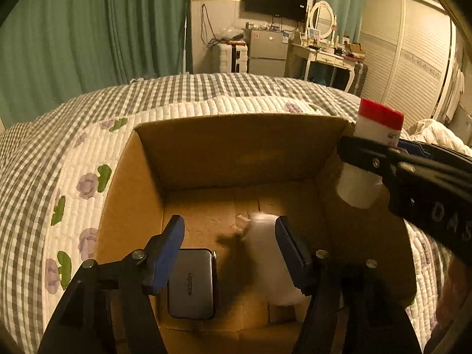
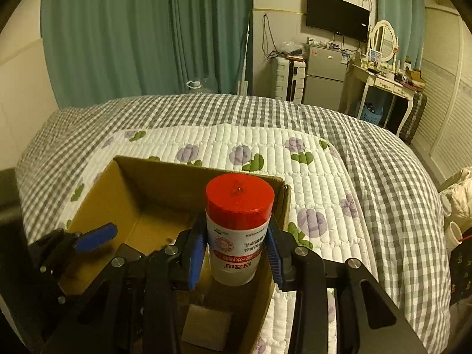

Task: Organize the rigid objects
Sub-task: 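Lower the white device into the box with the left gripper while the right gripper drops the red bottle in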

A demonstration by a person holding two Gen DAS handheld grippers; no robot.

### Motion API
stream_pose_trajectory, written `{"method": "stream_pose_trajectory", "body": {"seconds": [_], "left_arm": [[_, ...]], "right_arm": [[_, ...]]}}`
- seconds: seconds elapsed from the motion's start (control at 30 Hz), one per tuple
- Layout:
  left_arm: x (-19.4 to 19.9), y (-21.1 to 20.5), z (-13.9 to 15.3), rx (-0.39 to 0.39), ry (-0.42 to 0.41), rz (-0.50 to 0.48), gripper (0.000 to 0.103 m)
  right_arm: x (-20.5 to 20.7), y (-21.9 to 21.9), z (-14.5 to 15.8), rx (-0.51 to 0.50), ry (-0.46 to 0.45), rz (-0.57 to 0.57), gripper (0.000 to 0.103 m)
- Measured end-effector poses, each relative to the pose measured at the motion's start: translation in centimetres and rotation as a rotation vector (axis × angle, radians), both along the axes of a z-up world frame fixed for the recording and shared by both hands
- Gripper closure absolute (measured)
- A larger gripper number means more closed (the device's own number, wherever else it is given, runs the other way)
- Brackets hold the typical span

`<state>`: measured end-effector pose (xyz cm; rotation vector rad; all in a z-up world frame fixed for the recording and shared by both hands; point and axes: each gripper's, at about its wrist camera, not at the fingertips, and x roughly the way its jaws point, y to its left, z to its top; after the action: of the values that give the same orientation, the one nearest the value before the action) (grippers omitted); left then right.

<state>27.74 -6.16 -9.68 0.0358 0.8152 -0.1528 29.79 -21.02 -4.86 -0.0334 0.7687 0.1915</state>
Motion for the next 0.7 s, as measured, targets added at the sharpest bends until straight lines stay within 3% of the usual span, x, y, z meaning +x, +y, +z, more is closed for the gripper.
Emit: {"method": "stream_pose_trajectory", "body": {"seconds": [0.07, 0.13, 0.3, 0.37, 0.53, 0.7], "left_arm": [[-0.4, 0.0, 0.4, -0.006, -0.003, -0.003, 0.037], [-1.0, 0.2, 1.3, -0.010, -0.012, 0.002, 0.036], [-4.0, 0.9, 5.1, -0.027, -0.069, 0.015, 0.030], [-5.5, 1.2, 6.9, -0.030, -0.101, 0.027, 0.024], [-10.1, 2.2, 11.4, -0.034, -0.178, 0.054, 0.019], [-14.5, 3.1, 13.9, -0.009, -0.227, 0.064, 0.017]], "right_arm": [[-0.2, -0.2, 0.6, 0.001, -0.023, -0.015, 0.064], [-0.8, -0.6, 1.8, 0.001, -0.051, -0.025, 0.054], [-3.1, -1.3, 5.8, -0.006, -0.107, -0.014, 0.049], [-4.4, -1.7, 7.4, -0.008, -0.128, -0.011, 0.029], [-9.0, -2.3, 11.4, -0.015, -0.180, 0.008, 0.011], [-13.2, -1.8, 13.3, -0.056, -0.210, 0.029, 0.003]]}}
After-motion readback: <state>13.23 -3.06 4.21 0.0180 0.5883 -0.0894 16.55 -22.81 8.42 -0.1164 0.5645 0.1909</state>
